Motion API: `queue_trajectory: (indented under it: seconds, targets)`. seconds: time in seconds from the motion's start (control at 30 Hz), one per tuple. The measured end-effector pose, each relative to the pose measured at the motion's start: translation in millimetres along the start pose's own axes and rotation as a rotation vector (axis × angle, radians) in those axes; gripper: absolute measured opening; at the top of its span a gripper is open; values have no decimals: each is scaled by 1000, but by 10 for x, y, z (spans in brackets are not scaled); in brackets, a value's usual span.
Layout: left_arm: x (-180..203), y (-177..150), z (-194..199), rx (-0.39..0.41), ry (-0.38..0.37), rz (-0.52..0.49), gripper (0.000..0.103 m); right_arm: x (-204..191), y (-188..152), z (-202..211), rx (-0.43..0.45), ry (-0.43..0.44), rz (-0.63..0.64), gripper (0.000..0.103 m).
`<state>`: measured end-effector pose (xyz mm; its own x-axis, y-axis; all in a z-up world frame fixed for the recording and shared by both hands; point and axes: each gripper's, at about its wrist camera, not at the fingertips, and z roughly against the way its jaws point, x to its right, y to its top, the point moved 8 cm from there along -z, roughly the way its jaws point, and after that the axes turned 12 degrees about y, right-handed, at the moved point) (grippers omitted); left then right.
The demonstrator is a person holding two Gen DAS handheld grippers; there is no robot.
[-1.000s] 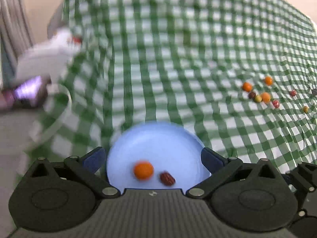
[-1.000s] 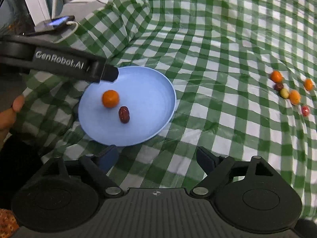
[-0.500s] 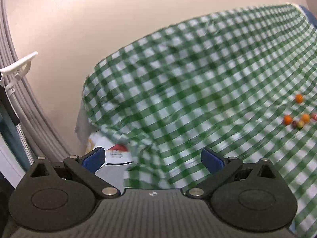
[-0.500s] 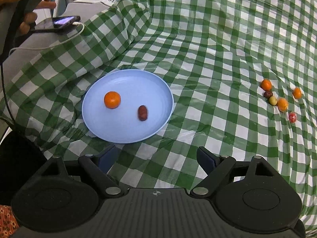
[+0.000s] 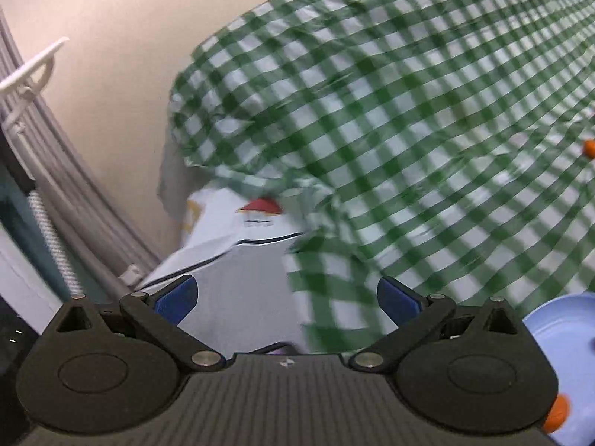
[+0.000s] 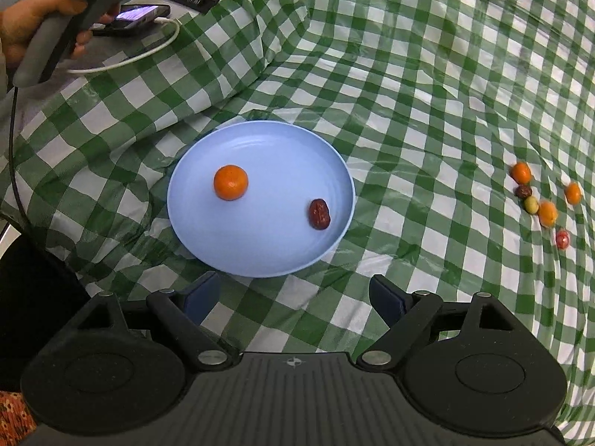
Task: Organize fruits
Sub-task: 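Lift both tools away from the plate back toward the fruit row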
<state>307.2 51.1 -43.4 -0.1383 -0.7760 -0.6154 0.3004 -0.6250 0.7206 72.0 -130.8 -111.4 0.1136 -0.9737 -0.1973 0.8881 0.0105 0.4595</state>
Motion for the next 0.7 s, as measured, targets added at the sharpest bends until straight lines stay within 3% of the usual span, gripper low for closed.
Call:
queue_trajectory:
  seconds: [0.13,0.23,0.5,0.7]
  targets:
    - [-175,17,41,-10,30,23,103,-36,9,-5,0,4,12,88]
    - [-178,183,240,20,7,51,103,-71,17,34,12,5,18,88]
    - [245,666,954,57,-111,114,103,21,13,375,93,-16,-11,88]
    - [530,804,1415,56,-136,123,103,249,-128,688,160,-49,-71,88]
